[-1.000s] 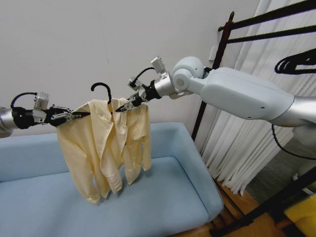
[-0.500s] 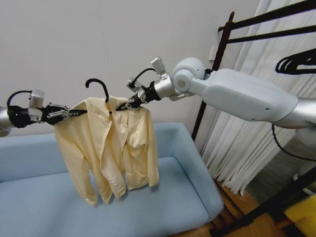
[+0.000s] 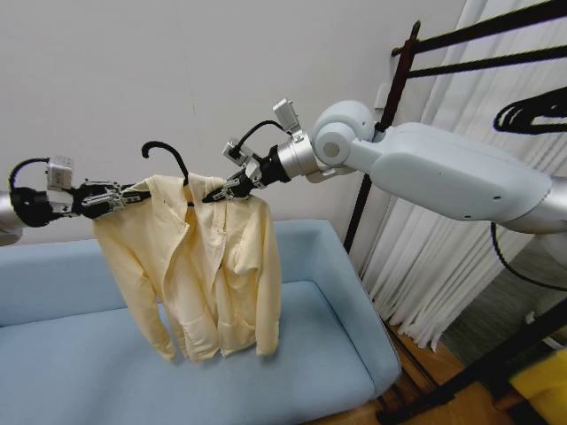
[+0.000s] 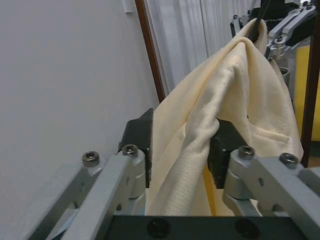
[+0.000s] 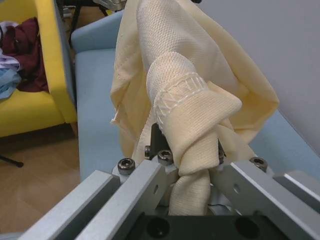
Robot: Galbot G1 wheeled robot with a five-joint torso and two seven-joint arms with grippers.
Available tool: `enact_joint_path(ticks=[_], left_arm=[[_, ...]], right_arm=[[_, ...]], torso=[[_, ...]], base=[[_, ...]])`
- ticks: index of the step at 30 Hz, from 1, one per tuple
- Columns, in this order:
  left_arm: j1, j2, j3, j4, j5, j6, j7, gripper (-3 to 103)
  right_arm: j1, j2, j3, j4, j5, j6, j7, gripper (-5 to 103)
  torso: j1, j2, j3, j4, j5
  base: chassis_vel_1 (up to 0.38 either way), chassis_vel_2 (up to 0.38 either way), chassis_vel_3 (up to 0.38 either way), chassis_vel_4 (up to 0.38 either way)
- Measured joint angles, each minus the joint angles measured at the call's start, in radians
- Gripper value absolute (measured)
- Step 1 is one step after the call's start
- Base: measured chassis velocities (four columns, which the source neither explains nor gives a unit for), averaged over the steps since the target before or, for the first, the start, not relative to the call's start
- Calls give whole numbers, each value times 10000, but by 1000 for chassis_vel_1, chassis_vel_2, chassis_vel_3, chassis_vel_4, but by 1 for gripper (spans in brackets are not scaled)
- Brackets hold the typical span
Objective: Pick up the clothes from the sofa and hang them on the clothes hanger.
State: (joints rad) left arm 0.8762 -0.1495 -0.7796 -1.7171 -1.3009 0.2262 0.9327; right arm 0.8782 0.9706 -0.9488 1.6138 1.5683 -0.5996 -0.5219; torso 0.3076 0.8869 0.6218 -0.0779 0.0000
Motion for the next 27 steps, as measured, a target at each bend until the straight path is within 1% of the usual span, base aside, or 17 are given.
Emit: enact_joint_path(ticks=[2,3,4,5,7,8,11,13,15,17,19,20,23,24,25,26,27], left_arm=[[-49,-59,-40,-20,-62,-1,-348,43],[-49,-59,-40,-20,-62,-1,-348,43],[-76,-87,-66,-21,-118,-1,-553,48],[-91,-99,-78,-21,-143,-1,-628,48],[-217,-168,-177,57,-343,-1,-951,59],[-217,-168,-177,57,-343,-1,-951,59],[-377,-251,-275,216,-508,-1,-1063,76],[-408,-281,-295,238,-524,-1,-1063,76],[-468,-335,-310,266,-528,-1,-1059,87],[-596,-429,-310,329,-530,0,-1064,97],[-627,-448,-309,355,-531,0,-1067,97],[-709,-498,-301,428,-531,-1,-1079,99],[-783,-603,-296,499,-551,0,-1169,100],[-783,-603,-296,499,-551,0,-1169,100],[-799,-627,-296,505,-555,0,-1183,100],[-867,-725,-293,507,-571,-1,-1268,100],[-905,-773,-288,507,-581,0,-1320,100]], right_arm=[[-138,-61,132,58,153,29,130,2],[-138,-61,132,58,153,29,130,2],[-215,-97,203,68,204,41,186,2],[-243,-109,231,69,218,44,212,2],[-415,-188,381,69,389,66,430,2],[-415,-188,381,69,389,66,430,2],[-539,-244,500,68,776,81,847,2],[-565,-244,532,36,809,81,913,2],[-580,-233,554,-34,829,81,999,2],[-590,-207,609,-110,889,61,1328,2],[-593,-201,630,-117,935,33,1474,2],[-600,-188,699,-114,1221,-59,1965,2],[-668,-146,987,27,2140,-174,3393,2],[-668,-146,987,27,2140,-174,3393,2],[-679,-133,1052,65,2299,-188,3712,2],[-691,-90,1293,185,2805,-319,4773,2],[-692,-62,1436,239,3050,-448,5231,2]], torso=[[0,0,0,0,0],[0,0,0,0,0],[0,0,0,1,0],[0,0,0,0,0],[0,0,0,0,0],[0,0,0,0,0],[0,1,0,0,1],[0,0,0,1,0],[0,0,0,1,0],[0,0,0,1,0],[0,0,0,0,0],[0,0,0,0,0],[0,0,0,0,0],[0,0,0,0,0],[0,0,0,1,0],[0,0,0,1,0],[1,0,0,1,-1]], base=[[0,0,0,0],[0,0,0,0],[0,0,0,0],[0,0,0,0],[0,0,0,0],[0,0,0,0],[0,0,0,0],[0,0,0,0],[0,0,0,0],[0,0,0,0],[0,0,0,0],[0,0,0,0],[0,0,0,0],[0,0,0,0],[0,0,0,0],[0,0,0,0],[0,0,0,0]])
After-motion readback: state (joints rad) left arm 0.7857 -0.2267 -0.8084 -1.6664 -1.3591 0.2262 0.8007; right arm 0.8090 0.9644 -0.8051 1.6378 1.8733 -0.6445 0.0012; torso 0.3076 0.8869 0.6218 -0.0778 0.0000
